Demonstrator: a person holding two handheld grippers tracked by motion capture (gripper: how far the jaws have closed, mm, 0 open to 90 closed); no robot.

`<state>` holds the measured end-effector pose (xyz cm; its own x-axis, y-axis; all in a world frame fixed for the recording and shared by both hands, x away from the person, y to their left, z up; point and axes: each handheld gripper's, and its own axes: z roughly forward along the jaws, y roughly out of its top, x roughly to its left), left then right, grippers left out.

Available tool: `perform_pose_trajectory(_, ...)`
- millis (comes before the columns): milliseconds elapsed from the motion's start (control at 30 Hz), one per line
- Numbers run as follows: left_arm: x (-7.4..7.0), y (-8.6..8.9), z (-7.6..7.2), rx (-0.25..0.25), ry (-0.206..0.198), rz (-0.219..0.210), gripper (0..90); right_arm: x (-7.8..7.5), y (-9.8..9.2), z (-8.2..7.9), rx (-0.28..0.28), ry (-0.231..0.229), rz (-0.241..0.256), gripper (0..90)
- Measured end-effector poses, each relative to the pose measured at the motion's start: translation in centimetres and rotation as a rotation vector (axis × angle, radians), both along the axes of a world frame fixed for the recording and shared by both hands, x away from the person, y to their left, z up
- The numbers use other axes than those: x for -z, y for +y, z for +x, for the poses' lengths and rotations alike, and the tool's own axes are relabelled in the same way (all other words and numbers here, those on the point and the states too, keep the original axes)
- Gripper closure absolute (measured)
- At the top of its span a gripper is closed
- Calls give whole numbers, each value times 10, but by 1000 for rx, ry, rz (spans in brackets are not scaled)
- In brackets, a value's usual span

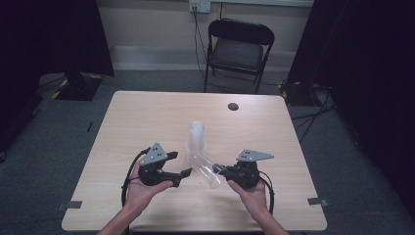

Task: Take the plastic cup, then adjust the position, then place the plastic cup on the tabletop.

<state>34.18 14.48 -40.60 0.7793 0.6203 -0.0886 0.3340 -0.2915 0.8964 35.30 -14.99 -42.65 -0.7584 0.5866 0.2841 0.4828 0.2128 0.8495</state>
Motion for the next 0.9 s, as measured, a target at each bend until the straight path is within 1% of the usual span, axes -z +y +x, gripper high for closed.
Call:
perform_pose_trajectory(33, 1, -1, 0, 2, 3, 2, 219, 0, 0, 0, -2, 5, -10, 900)
perform_pose_trajectory(67, 2, -1, -1, 8, -2, 13, 219, 1, 0, 1, -8, 7, -15, 900)
perform_pose_trajectory(100, 3, -2, -1, 12, -3, 23, 219, 3, 0, 2, -18, 22, -30, 900)
perform_pose_trajectory(167, 5, -4, -3, 21, -8, 40, 219, 4, 1, 4, -28, 39, -47, 900)
perform_pose_trajectory(200, 5, -4, -2, 38, -8, 42, 219, 5, 1, 4, -38, 54, -57, 900)
perform_pose_trajectory(233, 5, -4, -3, 45, -2, 36, 219, 6, 0, 5, -35, 52, -64, 900)
perform_pose_trajectory(267, 5, -4, -2, 48, -9, 43, 220, 6, 0, 5, -33, 55, -60, 900)
perform_pose_trajectory(300, 5, -4, -3, 48, -12, 45, 220, 7, -1, 6, -35, 69, -52, 900)
perform_pose_trajectory(333, 6, -4, -3, 52, -8, 45, 220, 7, -2, 6, -35, 72, -50, 900)
perform_pose_trajectory(400, 8, -5, -3, 64, -11, 49, 221, 8, -2, 7, -39, 84, -60, 900)
perform_pose_trajectory(467, 10, -7, -4, 89, -13, 54, 220, 8, -2, 8, -46, 100, -63, 900)
perform_pose_trajectory(500, 11, -8, -4, 93, -16, 60, 220, 8, -2, 9, -51, 112, -74, 900)
perform_pose_trajectory(567, 14, -8, -4, 111, -6, 68, 215, 8, -1, 10, -60, 128, -79, 900)
perform_pose_trajectory(600, 16, -9, -4, 111, 2, 62, 207, 8, -1, 10, -63, 129, -84, 900)
perform_pose_trajectory(633, 17, -9, -4, 114, 6, 71, 207, 8, 0, 10, -65, 129, -85, 900)
perform_pose_trajectory(700, 20, -11, -5, 120, 17, 70, 207, 9, 0, 10, -74, 134, -84, 900)
perform_pose_trajectory(767, 21, -13, -6, 134, 11, 90, 207, 9, 1, 10, -73, 147, -86, 900)
perform_pose_trajectory(900, 23, -17, -9, 167, -10, 124, 207, 10, 3, 11, -95, 172, -109, 900)
